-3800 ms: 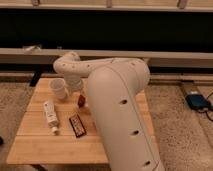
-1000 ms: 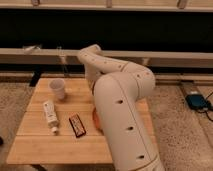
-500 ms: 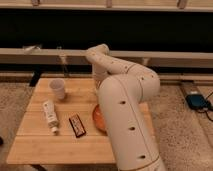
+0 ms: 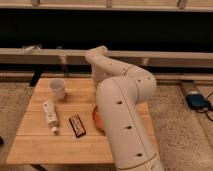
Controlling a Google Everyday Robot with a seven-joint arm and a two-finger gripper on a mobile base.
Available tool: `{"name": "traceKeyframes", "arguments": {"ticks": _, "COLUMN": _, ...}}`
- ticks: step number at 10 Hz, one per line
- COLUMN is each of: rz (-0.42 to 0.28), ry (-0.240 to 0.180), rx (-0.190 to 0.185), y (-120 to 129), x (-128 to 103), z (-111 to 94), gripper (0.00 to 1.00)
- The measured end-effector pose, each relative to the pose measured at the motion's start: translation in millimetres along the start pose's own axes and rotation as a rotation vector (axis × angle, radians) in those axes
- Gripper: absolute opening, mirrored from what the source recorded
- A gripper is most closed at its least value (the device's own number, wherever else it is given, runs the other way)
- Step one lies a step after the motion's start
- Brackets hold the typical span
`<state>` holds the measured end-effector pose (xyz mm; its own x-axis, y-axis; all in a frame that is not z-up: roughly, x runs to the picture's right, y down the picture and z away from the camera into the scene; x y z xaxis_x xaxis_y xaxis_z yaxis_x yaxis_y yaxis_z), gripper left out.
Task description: Place the pepper on the white sponge
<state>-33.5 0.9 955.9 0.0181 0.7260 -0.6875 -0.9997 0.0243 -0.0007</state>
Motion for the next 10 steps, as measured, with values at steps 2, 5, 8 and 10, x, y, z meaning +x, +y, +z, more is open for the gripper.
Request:
{"name": "traceKeyframes", "arguments": {"ticks": 2, "rz": -0.01, "ry": 0.006, "rx": -0.001, "y": 2.6, "x": 1.0, "z": 3.2, "gripper": 0.51}}
{"name": "traceKeyframes", "arguments": {"ticks": 5, "rz": -0.017, "ry": 0.01, "rx": 0.0, "y": 5.4, "x": 1.4, "z": 5.7, "gripper": 0.79}}
{"name": "traceKeyframes", "arguments": {"ticks": 8, "rz": -0.011, "ry": 0.01, "rx": 0.007, "y": 1.7, "x": 2.8, "z": 6.1, "gripper": 0.8}}
{"name": "traceKeyframes", "arguments": {"ticks": 10, "rz": 0.0, "ry": -0.002, "rx": 0.012, "y": -3.0, "x": 1.3, "z": 4.0, "gripper": 0.8}}
